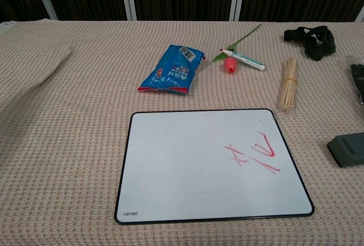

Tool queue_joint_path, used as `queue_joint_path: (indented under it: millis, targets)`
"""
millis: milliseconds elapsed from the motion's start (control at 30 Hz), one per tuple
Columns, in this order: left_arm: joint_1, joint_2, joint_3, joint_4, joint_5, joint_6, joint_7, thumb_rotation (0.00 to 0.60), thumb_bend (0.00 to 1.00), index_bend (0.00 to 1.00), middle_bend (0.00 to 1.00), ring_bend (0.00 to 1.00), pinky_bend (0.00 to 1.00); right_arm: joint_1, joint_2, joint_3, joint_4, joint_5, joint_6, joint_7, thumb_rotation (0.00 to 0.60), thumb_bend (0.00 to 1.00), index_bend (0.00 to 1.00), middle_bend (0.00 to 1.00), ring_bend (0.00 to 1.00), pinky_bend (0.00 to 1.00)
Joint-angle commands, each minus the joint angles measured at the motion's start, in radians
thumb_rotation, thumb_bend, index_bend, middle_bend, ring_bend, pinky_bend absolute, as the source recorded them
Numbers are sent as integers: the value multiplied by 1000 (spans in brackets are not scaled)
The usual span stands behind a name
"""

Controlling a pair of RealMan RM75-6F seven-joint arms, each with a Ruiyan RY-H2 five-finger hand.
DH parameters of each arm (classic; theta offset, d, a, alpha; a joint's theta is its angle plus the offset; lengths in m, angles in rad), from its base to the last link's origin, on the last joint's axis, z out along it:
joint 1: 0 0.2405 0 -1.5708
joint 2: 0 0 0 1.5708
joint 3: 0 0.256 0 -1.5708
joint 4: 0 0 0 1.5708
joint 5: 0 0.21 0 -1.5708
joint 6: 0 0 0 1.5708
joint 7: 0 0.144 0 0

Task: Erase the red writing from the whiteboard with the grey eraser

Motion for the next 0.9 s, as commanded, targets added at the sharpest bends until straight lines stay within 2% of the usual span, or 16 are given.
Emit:
queue_joint_path:
  millis: [33, 600, 767, 900]
  targets:
    - [0, 0, 0, 0, 0, 0, 0, 600, 558, 152, 46, 0, 57, 0, 0, 0, 0, 0, 1, 1, 600, 77, 0, 0, 79, 156]
    - [2, 3, -1, -6, -8, -2, -5, 600, 558, 151, 46, 0, 57, 5, 6, -7, 5, -8, -14, 16, 600, 78, 0, 0, 78, 156]
    - [2, 6, 0, -12, -14, -6, 2, 600, 558, 151, 46, 0, 57, 8, 29, -23, 6, -39, -20, 59, 600, 77, 0, 0, 75, 156]
    - [4, 7, -3, -14, -15, -1, -2, 600, 558, 151, 46, 0, 57, 16, 60, -55, -4, -83, -49, 115, 600, 74, 0, 1, 74, 156]
